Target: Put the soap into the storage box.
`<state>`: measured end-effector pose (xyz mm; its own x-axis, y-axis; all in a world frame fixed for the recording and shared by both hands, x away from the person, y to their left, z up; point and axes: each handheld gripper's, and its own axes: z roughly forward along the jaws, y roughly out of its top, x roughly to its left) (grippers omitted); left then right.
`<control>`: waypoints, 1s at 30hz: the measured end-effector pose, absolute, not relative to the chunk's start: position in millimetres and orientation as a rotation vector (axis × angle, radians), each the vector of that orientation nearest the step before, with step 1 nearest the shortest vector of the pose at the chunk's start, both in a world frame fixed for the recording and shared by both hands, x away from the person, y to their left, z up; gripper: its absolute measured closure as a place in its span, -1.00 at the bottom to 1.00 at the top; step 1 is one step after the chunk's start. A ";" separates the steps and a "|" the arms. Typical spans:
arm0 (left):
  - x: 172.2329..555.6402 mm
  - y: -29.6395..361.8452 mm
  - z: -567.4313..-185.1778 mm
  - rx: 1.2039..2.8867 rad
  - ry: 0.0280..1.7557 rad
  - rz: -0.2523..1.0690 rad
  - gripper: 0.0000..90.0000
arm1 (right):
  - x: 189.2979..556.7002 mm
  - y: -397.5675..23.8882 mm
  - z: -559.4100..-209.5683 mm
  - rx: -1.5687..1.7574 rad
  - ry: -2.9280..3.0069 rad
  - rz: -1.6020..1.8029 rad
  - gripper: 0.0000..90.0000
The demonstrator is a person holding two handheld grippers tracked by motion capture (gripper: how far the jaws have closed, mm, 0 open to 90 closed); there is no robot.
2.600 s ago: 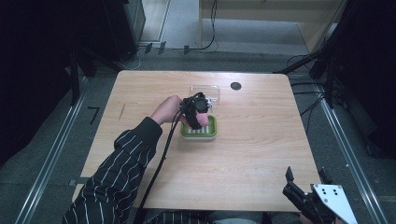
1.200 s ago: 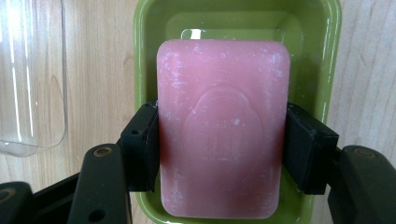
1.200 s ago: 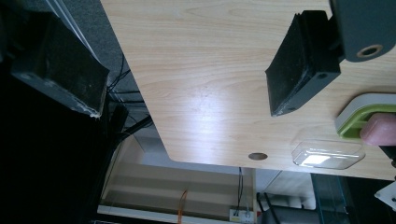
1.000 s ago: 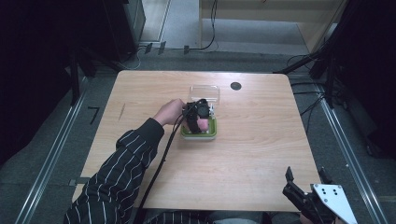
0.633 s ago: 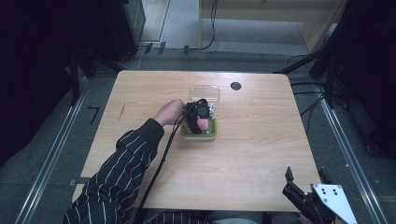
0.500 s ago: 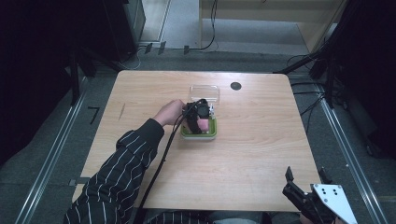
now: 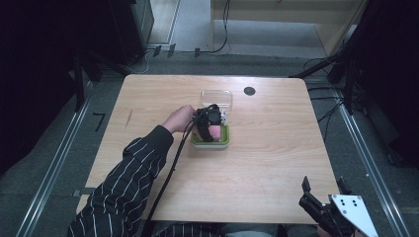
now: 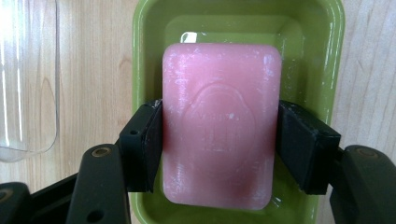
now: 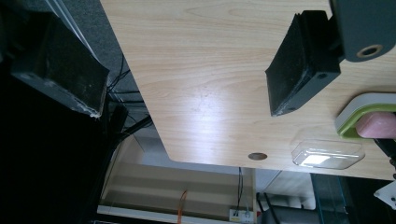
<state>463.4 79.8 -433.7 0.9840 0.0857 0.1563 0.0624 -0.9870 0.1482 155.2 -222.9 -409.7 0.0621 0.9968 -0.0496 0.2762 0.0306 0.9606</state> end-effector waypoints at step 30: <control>455.4 96.8 -407.3 3.000 0.408 0.232 -0.86 | 160.7 -219.1 -409.0 1.393 1.393 1.002 -0.72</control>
